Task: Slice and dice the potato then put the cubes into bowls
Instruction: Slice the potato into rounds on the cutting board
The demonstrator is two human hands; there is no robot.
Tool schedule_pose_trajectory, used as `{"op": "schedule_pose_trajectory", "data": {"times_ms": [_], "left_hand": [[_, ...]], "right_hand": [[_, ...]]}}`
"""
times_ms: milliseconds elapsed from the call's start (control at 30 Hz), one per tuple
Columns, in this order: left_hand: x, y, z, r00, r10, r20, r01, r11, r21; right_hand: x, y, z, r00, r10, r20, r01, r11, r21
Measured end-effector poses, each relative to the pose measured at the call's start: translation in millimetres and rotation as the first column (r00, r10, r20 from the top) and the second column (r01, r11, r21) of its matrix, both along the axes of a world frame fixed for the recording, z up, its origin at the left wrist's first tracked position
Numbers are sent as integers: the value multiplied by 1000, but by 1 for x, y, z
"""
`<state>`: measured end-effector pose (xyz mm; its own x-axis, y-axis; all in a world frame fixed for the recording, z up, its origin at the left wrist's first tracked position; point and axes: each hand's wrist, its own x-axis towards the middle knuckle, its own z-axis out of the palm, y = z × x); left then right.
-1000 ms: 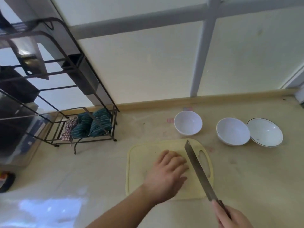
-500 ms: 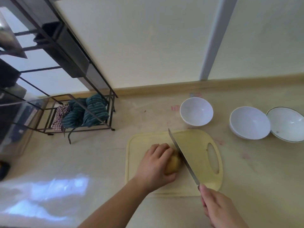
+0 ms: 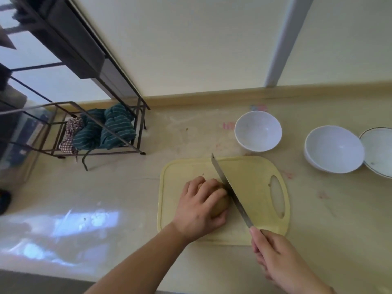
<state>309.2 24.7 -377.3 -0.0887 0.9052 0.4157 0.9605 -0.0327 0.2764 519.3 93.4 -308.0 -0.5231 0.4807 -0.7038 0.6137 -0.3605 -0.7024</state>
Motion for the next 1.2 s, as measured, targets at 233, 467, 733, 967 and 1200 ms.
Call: {"op": "schedule_pose_trajectory", "data": {"times_ms": [233, 467, 733, 967, 1200], "left_hand": [[2, 2, 0, 1000, 12, -8, -12, 999, 35], [0, 2, -4, 999, 36, 13, -37, 998, 43], [1, 1, -6, 998, 53, 27, -54, 997, 57], [4, 3, -4, 998, 56, 29, -58, 996, 61], [3, 7, -4, 999, 26, 37, -29, 997, 71]], "right_hand": [[7, -9, 8, 1000, -3, 21, 0, 986, 167], [18, -19, 27, 999, 36, 18, -39, 968, 249], [10, -18, 35, 995, 78, 67, -95, 943, 319], [4, -21, 37, 994, 80, 70, -96, 961, 261], [2, -14, 39, 988, 124, 95, -145, 952, 269]]}}
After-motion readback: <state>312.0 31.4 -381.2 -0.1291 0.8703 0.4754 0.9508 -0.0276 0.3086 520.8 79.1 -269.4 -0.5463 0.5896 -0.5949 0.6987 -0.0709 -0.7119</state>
